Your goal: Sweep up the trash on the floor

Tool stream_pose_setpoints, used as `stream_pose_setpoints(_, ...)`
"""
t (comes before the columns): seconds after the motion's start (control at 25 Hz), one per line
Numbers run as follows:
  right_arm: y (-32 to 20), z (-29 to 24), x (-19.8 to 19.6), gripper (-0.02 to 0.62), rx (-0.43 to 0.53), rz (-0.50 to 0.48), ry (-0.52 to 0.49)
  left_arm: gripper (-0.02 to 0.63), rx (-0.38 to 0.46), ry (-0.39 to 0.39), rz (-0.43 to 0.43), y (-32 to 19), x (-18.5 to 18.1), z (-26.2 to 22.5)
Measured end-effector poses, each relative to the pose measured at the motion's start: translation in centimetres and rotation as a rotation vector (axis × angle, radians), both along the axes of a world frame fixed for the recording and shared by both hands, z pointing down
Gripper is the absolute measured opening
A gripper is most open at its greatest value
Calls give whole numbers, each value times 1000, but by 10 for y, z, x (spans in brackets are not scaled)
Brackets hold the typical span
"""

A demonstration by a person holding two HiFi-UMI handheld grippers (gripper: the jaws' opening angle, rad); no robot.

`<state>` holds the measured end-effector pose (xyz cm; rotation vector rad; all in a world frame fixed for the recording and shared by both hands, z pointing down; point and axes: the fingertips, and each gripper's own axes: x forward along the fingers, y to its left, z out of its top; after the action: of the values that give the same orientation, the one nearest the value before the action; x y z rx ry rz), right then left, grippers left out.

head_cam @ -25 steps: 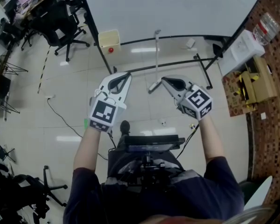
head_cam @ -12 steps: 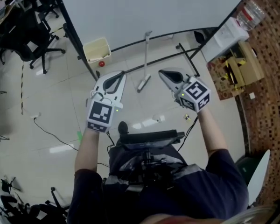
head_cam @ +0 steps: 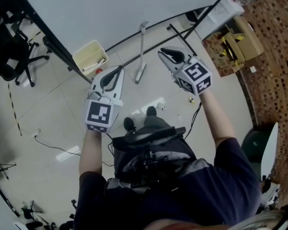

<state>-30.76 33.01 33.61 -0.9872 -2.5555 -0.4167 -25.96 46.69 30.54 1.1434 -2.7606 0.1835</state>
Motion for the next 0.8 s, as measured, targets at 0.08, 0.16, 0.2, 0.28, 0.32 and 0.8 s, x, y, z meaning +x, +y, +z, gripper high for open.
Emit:
stream_pose_setpoints(0.08, -5, 4, -15, 111, 4, 20, -1, 5, 7, 2, 12, -9, -7, 2)
stream_pose_setpoints(0.16, -9, 10, -27, 132, 5, 25, 6, 5, 6, 13, 6, -17, -12, 4)
stream_pose_setpoints(0.2, -11, 15, -33, 132, -1, 26, 10, 5, -1, 17, -2, -20, -14, 6)
stream_pose_setpoints(0.28, -14, 25, -46, 132, -14, 30, 13, 5, -11, 26, -20, -25, -22, 12)
stream_pose_setpoints(0.32, -16, 30, -55, 143, -17, 35, 14, 5, -8, 35, -30, -28, -27, 14)
stream_pose_setpoints(0.8, -25, 108, -178, 242, 8, 42, 62, 5, 13, 87, -121, -66, -99, 59)
